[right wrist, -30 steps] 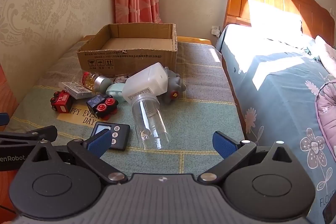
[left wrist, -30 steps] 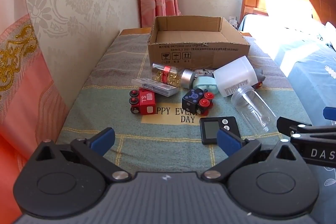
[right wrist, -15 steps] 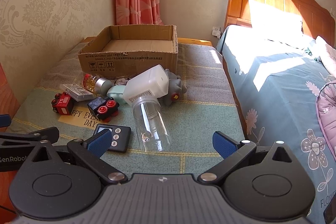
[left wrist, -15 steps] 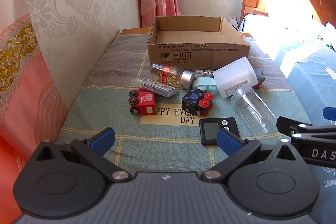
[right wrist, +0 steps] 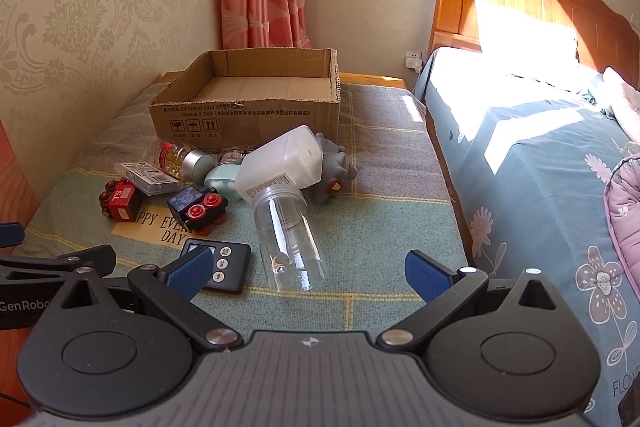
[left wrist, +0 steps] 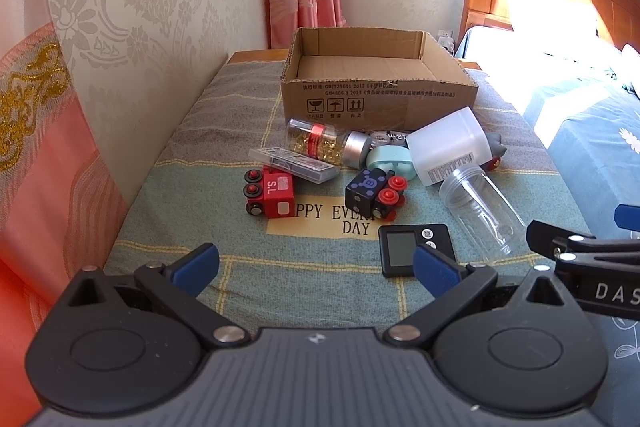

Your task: Organize rigid objects

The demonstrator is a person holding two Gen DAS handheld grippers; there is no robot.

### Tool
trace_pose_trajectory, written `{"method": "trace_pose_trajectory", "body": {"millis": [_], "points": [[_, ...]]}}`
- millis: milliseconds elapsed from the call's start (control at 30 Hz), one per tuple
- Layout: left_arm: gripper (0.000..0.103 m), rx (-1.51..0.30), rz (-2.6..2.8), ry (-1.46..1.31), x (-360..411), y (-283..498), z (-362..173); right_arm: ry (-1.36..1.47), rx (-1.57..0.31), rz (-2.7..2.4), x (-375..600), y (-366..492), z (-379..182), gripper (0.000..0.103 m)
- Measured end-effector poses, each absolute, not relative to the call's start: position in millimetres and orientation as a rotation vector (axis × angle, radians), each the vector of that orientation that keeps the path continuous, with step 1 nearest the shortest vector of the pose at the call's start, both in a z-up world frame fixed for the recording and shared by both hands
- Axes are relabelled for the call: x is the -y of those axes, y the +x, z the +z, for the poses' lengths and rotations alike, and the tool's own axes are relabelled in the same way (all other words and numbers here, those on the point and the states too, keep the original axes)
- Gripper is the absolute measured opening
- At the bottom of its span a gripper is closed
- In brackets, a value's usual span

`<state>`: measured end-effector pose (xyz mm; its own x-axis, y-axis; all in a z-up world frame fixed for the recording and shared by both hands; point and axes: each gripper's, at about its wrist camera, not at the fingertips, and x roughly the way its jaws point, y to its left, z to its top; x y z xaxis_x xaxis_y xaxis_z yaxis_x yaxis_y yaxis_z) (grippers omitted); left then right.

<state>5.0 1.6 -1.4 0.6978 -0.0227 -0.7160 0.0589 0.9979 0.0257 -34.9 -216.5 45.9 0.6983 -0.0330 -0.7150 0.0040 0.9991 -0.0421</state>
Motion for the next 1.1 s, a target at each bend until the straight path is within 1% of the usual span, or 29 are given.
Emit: {"method": "trace_pose_trajectory", "body": {"millis": [833,1100], "points": [[0.103,-0.796,-0.049,0.039,-3.7,6.2,-1.3,-0.037,-0.791,-0.008,213.5,-33.1,45.2,0.103],[0.103,-0.766,-0.068,0.049,-6.0,9.7,4.3,-0.058,-0.777,0.004,213.8,-31.2,50.1,0.103]]}}
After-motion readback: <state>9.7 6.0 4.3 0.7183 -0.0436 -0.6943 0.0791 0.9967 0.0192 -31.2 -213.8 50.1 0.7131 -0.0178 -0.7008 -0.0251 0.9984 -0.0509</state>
